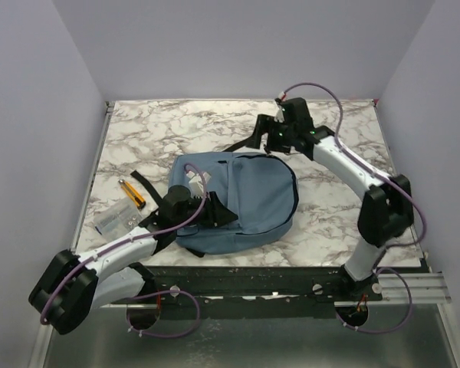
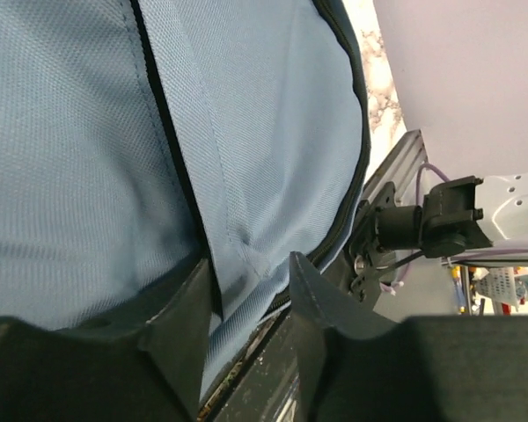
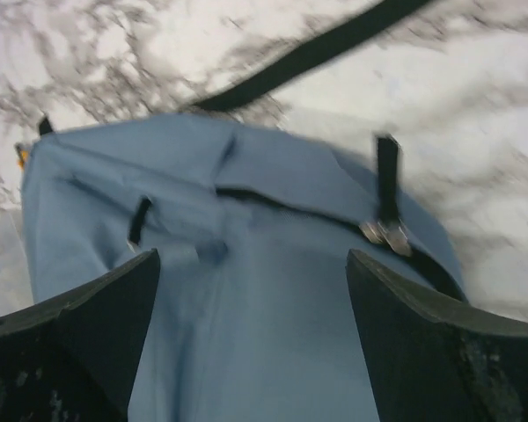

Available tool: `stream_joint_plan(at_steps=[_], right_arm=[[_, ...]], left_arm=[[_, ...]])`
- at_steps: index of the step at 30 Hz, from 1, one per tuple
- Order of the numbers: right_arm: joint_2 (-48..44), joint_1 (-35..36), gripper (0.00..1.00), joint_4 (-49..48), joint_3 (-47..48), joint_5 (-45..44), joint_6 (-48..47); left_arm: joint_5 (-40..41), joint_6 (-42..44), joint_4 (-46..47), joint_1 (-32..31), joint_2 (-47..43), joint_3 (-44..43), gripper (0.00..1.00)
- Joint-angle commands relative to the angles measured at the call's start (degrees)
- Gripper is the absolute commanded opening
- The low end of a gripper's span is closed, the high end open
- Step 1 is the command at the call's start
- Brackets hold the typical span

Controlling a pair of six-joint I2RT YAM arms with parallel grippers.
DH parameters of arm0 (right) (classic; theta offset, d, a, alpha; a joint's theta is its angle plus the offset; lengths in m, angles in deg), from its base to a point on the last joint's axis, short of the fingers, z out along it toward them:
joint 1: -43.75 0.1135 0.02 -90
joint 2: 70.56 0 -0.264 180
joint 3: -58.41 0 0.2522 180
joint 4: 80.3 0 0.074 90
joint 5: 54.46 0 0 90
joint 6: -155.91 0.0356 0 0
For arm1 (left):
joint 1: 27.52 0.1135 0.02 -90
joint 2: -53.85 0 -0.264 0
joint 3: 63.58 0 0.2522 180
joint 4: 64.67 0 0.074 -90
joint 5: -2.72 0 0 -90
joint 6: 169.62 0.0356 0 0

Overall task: Pack the student bag
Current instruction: Zip the student bag at the center of the board, then adjust the student bag at the center of the board.

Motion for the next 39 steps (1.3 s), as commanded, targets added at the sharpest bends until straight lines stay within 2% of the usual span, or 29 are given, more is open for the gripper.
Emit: stream_joint_plan(at_steps=[1, 3, 6, 9, 12, 15, 19, 20, 21, 22, 23, 26, 30, 33, 39], right_arm=[[-12.97, -5.36, 0.99, 8.60, -12.25, -7.71, -2.52], [-18.33, -7.48, 1.00, 7.89, -18.91, -7.67, -1.12], [-25.34, -9.29, 1.00, 4.66, -28.29, -5.06, 1.37], [-28.04, -12.36, 1.00, 0.96, -36.41, -0.39, 5.94], [-29.12, -13.31, 0.96, -7.72, -44.51, 7.37, 9.76], [-27.85, -13.32, 0.80, -17.45, -50.03, 17.17, 13.34], [-26.81, -13.33, 0.53, -27.34, -52.47, 24.91, 15.92], [-26.47, -13.33, 0.41, -29.14, -52.42, 26.33, 16.54], [-26.16, -13.36, 0.23, -29.90, -51.78, 27.60, 17.09], [-25.96, -13.33, 0.02, -29.99, -50.35, 28.30, 17.42], [-26.04, -13.34, 0.00, -29.98, -48.50, 28.60, 17.81], [-26.09, -13.32, 0.00, -27.77, -39.85, 28.79, 17.59], [-23.74, -13.32, 0.00, -22.10, -21.74, 27.50, 16.10], [-19.81, -13.28, 0.00, -18.75, -9.41, 26.88, 14.95], [-8.38, -11.76, 0.00, -15.74, 14.46, 25.77, 9.60]], left_arm=[[-5.85, -0.86, -4.48, 3.80, -5.95, -0.65, 0.46], [-6.23, -0.62, -5.09, 4.83, -9.30, -0.95, 0.52], [-6.95, 0.66, -7.38, 5.69, -14.04, -2.94, 0.54], [-6.95, 2.26, -9.32, 6.00, -17.72, -5.10, 0.54], [-8.45, 3.76, -9.64, 5.88, -19.65, -7.50, 0.55], [-10.70, 4.54, -9.82, 5.08, -19.95, -9.19, 0.55], [-9.32, 7.07, -9.84, 1.26, -20.52, -9.70, 0.56], [-8.75, 7.70, -10.02, 0.26, -20.52, -9.91, 0.56], [-7.95, 8.20, -10.56, -0.20, -20.58, -10.30, 0.56], [-7.29, 8.40, -11.26, -0.58, -20.59, -10.69, 0.56], [-6.39, 8.61, -11.93, -0.62, -20.71, -11.24, 0.56], [-4.39, 10.55, -13.94, -0.72, -21.22, -13.07, 0.56], [0.45, 14.05, -18.71, -0.78, -22.57, -16.34, 0.56], [3.48, 16.54, -22.84, -0.73, -23.97, -18.10, 0.56], [5.89, 18.96, -24.55, -0.66, -26.80, -17.26, 0.56]])
